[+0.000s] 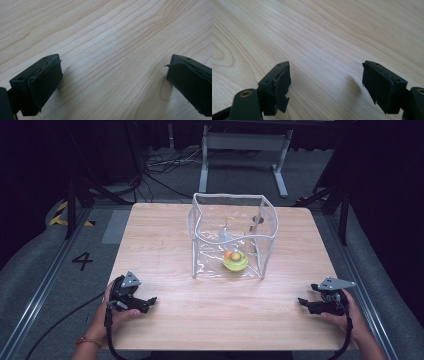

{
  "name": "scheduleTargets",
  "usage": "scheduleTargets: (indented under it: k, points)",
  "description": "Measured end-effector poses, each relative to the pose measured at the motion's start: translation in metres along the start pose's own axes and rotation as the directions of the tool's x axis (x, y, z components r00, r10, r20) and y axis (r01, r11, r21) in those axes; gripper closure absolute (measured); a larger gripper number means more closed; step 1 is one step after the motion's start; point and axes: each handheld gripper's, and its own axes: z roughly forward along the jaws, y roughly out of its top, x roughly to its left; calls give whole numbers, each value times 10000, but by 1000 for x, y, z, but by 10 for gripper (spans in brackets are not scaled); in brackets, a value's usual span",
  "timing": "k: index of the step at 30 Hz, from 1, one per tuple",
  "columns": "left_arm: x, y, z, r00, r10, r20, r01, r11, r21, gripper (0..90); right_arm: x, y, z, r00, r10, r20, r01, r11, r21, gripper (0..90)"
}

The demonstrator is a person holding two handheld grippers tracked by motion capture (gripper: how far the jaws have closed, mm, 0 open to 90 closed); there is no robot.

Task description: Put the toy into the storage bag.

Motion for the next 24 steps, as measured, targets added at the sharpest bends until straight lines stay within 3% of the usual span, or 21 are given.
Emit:
scheduleTargets:
  k: [4,9,12,24]
  points:
    - [0,0,0,10000,1,-2,-1,10000,-1,5,-5,-12,0,9964,800,-287,-815,9951,-552,203]
    - [0,0,0,10000,19,-11,-19,10000,6,5,-4,-12,0,9953,963,-115,-968,9938,-543,181]
    - [-2,0,0,9998,-211,-55,212,9998,63,4,-3,-13,0,9932,1167,0,-1166,9919,-508,170]
    - [-2,1,0,9996,-213,-207,214,9998,36,4,-3,-13,0,9925,1217,70,-1212,9914,-489,157]
